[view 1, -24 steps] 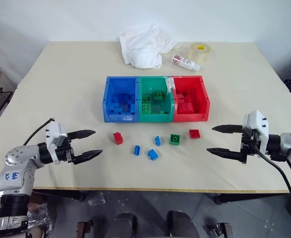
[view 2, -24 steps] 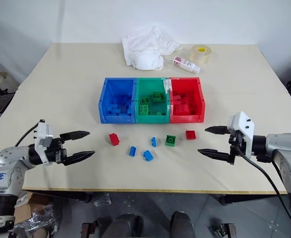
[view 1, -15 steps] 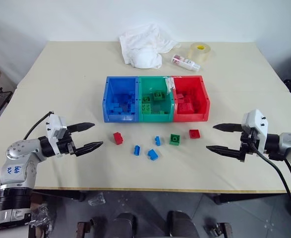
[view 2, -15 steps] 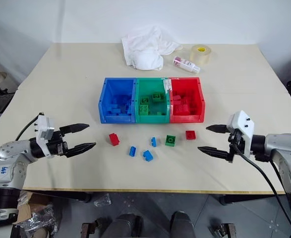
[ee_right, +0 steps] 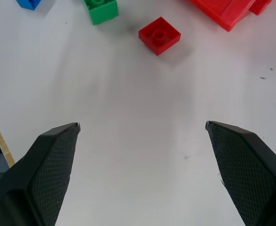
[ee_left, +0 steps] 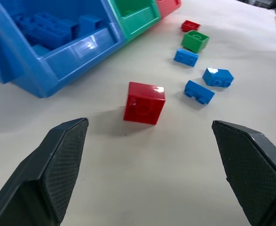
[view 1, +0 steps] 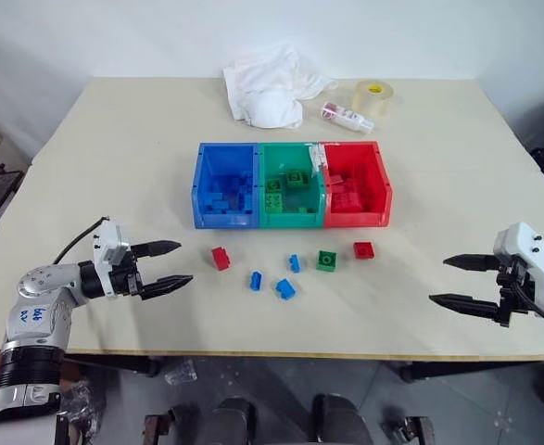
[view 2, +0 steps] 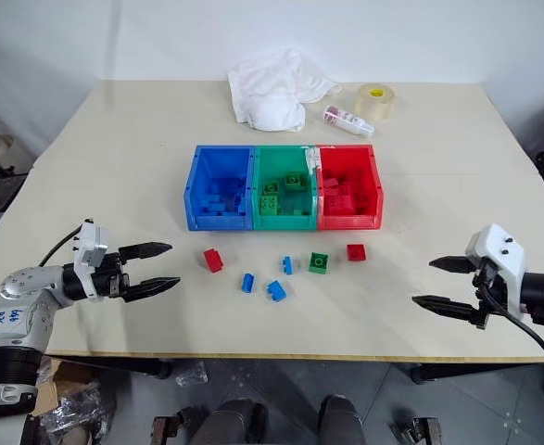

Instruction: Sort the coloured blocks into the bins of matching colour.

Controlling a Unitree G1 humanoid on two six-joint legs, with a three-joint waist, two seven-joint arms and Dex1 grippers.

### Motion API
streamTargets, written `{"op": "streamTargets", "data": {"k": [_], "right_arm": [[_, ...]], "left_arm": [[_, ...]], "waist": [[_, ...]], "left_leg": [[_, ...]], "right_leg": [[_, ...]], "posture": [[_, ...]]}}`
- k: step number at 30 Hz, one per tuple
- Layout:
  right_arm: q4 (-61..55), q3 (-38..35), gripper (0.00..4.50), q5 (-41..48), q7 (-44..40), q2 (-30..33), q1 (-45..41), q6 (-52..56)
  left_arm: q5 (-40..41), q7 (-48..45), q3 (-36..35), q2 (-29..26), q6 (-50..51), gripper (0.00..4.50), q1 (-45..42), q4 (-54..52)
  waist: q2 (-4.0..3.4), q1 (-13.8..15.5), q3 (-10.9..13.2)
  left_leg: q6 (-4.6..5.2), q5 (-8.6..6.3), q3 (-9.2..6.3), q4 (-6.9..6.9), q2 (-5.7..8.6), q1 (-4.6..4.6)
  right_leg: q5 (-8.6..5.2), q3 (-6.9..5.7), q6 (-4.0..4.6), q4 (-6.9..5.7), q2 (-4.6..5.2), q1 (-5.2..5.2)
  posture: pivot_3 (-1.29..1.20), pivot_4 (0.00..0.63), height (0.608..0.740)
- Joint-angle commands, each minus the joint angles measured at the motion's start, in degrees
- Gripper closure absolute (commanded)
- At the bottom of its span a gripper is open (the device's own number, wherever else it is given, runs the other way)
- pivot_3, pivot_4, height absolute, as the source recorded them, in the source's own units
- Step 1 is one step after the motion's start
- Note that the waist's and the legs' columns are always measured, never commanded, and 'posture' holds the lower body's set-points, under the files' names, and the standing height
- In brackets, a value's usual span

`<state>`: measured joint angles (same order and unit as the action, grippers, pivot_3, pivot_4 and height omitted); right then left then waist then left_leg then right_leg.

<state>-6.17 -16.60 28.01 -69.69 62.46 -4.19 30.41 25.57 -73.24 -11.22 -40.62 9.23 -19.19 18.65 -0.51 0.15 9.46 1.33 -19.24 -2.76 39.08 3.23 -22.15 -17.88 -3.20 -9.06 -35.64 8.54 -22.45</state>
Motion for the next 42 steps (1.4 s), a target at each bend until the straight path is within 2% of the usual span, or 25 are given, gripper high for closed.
{"op": "streamTargets", "data": {"k": [1, 3, 7, 11, 15, 25, 28, 34, 36, 42], "right_arm": [[1.38, 5.00, 0.00, -1.08, -1.54, 0.27, -6.66, -0.12], [3.65, 8.09, 0.00, -2.12, -2.18, -0.62, -10.68, -0.93], [12.96, 18.57, 0.00, -7.69, -4.45, -7.44, -22.75, -5.21], [22.81, 23.29, 0.00, -11.85, -5.19, -14.72, -30.28, -11.36], [29.71, 24.93, 0.00, -14.25, -5.36, -19.11, -34.67, -15.07], [39.71, 25.63, 0.00, -18.62, -7.54, -21.92, -37.93, -21.15], [42.04, 26.00, 0.58, -20.02, -6.74, -22.99, -38.17, -22.11], [35.46, 23.87, 2.59, -18.55, -4.78, -24.05, -36.59, -19.21], [29.79, 22.72, 3.08, -17.72, -4.08, -22.99, -34.54, -18.07], [10.78, 17.05, 3.07, -13.39, 1.75, -20.12, -32.56, -6.61]], "left_arm": [[0.78, -0.37, -1.14, -0.53, -1.38, 0.02, 0.64, -1.83], [1.14, 0.22, -1.43, -0.20, -1.22, 0.02, 1.48, -3.43], [3.58, 1.53, -3.32, 0.09, 0.58, 0.02, 6.24, -9.89], [4.76, 4.58, -5.71, -0.04, 1.94, 0.02, 10.76, -15.12], [6.83, 7.86, -8.50, 0.30, 4.24, 0.02, 16.24, -21.99], [8.16, 11.80, -9.84, 1.12, 5.52, 0.02, 20.97, -27.40], [8.10, 12.16, -9.18, 1.46, 5.51, 0.00, 20.14, -27.22], [7.76, 12.06, -7.79, 1.79, 5.20, 0.00, 17.69, -25.72], [7.21, 11.64, -7.11, 1.67, 5.07, 0.00, 17.06, -24.93], [6.61, 11.03, -5.61, 1.76, 4.45, 0.00, 15.28, -23.15]], "waist": [[0.00, -0.26, 0.00], [0.00, -0.38, 0.00], [0.09, -0.55, 0.06], [0.08, -0.48, 0.13], [0.04, -0.20, 0.16], [0.03, -0.56, 0.16], [0.03, -0.57, 0.16], [0.03, -0.59, 0.16], [0.03, -0.50, 0.16], [-0.05, -0.29, 0.21]], "left_leg": [[0.00, 0.00, 0.00, 0.00, -0.01, 0.00], [0.00, 0.00, 0.00, 0.00, -0.02, 0.00], [-0.01, 0.00, 0.00, -0.02, -0.04, 0.00], [-0.02, -0.01, -0.02, -0.03, -0.04, -0.02], [-0.01, -0.01, -0.09, -0.01, 0.01, -0.04], [-0.02, -0.01, -0.09, -0.02, 0.00, -0.02], [-0.03, -0.01, -0.09, -0.01, 0.00, -0.02], [-0.03, -0.01, -0.10, -0.01, 0.00, -0.01], [-0.04, -0.02, -0.11, -0.01, -0.01, -0.02], [-0.04, -0.02, -0.10, 0.00, 0.00, -0.03]], "right_leg": [[0.00, 0.00, 0.00, 0.00, 0.00, 0.00], [0.00, 0.00, 0.00, 0.01, 0.00, -0.02], [0.00, 0.02, 0.00, 0.07, 0.00, -0.03], [0.00, 0.01, 0.00, 0.04, 0.00, -0.06], [0.00, 0.00, 0.00, 0.03, 0.02, -0.06], [0.00, -0.03, 0.00, 0.03, 0.00, -0.04], [0.00, -0.04, 0.00, 0.03, 0.00, -0.03], [0.00, -0.05, 0.00, 0.02, 0.00, -0.04], [0.00, -0.08, 0.00, 0.00, 0.00, -0.05], [0.00, -0.05, 0.01, 0.00, 0.00, -0.05]], "posture": [[0.00, 0.150, 0.740], [0.00, 0.150, 0.740], [0.00, 0.150, 0.740], [0.00, 0.150, 0.740], [0.00, 0.150, 0.740], [0.00, 0.150, 0.740], [0.00, 0.150, 0.740], [0.00, 0.150, 0.740], [0.00, 0.150, 0.740], [0.00, 0.150, 0.740]]}}
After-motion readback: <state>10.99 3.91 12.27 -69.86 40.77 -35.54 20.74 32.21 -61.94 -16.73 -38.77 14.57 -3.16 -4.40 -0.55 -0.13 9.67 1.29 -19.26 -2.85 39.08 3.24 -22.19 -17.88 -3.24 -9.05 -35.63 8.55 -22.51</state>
